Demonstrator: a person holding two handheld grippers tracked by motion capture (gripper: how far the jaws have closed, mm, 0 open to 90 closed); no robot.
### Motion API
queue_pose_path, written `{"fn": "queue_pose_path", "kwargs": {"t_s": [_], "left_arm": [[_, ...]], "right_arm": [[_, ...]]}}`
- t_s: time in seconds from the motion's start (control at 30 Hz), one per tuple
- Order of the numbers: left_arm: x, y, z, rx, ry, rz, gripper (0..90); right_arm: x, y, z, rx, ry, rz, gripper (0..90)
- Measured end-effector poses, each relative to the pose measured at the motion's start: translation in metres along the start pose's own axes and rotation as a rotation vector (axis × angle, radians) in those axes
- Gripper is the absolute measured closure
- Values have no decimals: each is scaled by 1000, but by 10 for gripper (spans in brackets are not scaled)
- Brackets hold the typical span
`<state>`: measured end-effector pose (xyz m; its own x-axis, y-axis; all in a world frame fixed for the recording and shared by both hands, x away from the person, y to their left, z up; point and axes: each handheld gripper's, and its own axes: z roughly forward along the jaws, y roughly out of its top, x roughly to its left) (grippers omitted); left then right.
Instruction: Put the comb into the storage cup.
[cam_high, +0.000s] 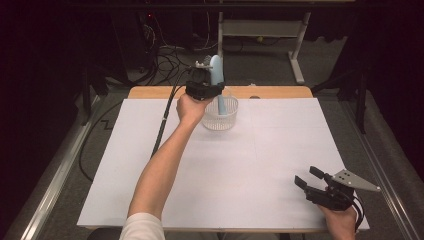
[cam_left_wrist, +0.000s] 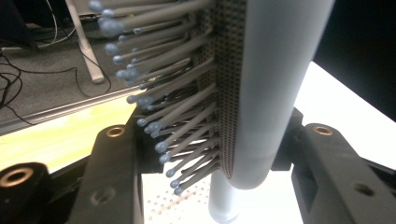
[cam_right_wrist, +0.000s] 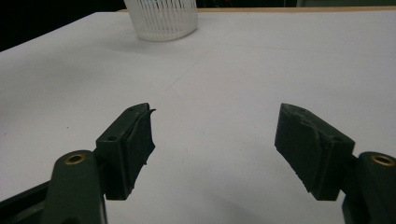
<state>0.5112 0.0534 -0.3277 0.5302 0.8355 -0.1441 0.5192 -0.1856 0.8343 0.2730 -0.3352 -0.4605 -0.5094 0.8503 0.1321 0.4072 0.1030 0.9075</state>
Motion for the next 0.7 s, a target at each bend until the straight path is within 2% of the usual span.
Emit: {"fn": "queue_pose_path", "kwargs": {"t_s": [0.1, 0.17, 0.7], "left_arm": [[0, -2, 3, 7, 1, -1, 503], [-1, -3, 5, 18, 7, 14, 503], [-2, -8, 15, 34, 5, 2, 502]], "right_arm": [[0, 0, 0, 0, 1, -1, 282], [0, 0, 0, 0, 3, 0, 282], [0, 0, 1, 3, 12, -6, 282]]}}
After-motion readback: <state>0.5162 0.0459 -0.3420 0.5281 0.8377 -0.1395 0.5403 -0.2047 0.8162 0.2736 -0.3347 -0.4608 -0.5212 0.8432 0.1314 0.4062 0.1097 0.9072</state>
